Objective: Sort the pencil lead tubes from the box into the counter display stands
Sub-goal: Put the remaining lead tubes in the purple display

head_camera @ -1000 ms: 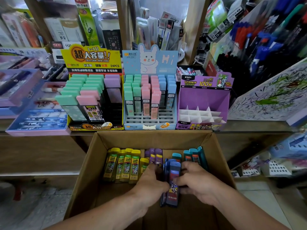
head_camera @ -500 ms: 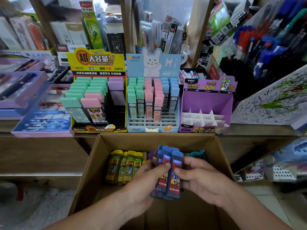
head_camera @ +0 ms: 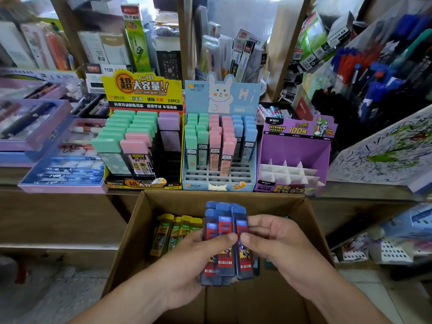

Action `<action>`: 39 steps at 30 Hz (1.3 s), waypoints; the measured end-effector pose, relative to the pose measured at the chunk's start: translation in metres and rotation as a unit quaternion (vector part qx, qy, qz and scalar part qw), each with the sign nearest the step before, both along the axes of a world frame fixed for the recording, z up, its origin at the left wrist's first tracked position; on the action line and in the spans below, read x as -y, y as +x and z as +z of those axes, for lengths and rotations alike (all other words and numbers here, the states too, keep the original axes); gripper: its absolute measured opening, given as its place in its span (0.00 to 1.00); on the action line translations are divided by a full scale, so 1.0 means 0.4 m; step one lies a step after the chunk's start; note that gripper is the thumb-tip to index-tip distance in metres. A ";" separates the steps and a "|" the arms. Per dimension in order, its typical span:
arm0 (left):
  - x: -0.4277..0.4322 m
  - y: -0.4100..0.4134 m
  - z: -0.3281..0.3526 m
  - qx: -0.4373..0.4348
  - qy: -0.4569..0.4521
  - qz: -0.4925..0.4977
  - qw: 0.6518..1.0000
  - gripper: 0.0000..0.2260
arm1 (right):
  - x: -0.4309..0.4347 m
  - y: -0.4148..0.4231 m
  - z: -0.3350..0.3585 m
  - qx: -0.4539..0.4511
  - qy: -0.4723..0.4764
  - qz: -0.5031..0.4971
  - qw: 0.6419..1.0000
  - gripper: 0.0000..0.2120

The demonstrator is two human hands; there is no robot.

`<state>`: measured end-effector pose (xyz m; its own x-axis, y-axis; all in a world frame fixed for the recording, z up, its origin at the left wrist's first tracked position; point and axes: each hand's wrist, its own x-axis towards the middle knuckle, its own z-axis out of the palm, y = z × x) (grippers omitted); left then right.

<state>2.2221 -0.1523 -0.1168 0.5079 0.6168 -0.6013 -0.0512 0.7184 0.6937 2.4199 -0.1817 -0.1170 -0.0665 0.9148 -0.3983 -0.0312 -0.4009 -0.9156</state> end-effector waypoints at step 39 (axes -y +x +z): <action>-0.095 -0.065 -0.043 0.044 0.060 0.091 0.993 0.22 | -0.213 0.158 0.126 0.236 0.304 -0.261 0.885 0.09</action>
